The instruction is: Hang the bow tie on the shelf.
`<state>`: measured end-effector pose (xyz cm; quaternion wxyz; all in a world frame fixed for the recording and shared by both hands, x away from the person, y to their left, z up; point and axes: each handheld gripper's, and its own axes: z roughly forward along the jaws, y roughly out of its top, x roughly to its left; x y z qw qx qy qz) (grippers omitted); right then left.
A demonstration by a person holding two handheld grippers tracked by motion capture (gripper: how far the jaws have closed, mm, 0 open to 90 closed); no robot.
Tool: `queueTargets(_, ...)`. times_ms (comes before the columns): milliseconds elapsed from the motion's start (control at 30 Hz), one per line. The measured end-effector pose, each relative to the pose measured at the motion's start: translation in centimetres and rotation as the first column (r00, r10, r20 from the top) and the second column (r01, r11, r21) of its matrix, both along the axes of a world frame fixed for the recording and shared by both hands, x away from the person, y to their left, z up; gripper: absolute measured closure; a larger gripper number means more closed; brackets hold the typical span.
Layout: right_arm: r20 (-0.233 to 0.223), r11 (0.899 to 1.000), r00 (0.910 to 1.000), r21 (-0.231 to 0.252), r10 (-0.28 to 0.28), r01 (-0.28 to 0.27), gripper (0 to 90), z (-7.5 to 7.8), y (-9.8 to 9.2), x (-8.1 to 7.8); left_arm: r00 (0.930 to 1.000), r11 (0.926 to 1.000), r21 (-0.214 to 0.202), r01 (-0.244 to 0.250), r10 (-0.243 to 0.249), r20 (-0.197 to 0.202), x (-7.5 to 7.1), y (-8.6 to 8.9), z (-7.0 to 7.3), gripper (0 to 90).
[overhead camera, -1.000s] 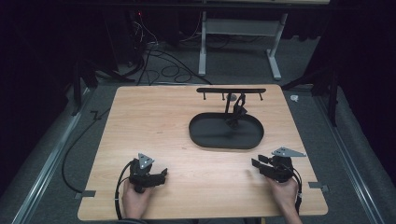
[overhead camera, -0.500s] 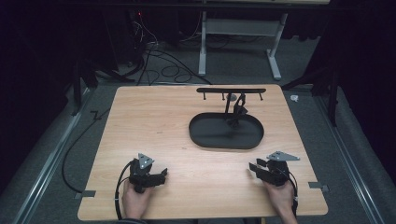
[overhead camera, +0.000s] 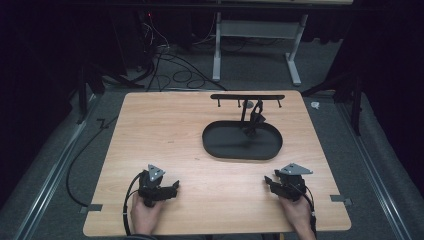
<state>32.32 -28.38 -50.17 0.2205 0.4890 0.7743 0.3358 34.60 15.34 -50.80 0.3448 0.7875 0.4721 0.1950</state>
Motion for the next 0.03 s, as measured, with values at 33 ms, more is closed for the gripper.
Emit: queueTargets(33,0.000,1.000,1.0000,-0.001,-0.001,0.001,51.0,0.00,0.00,0.00,1.0000,1.0000,0.000,0.000,0.000,0.000,0.00,0.00,0.00,15.3)
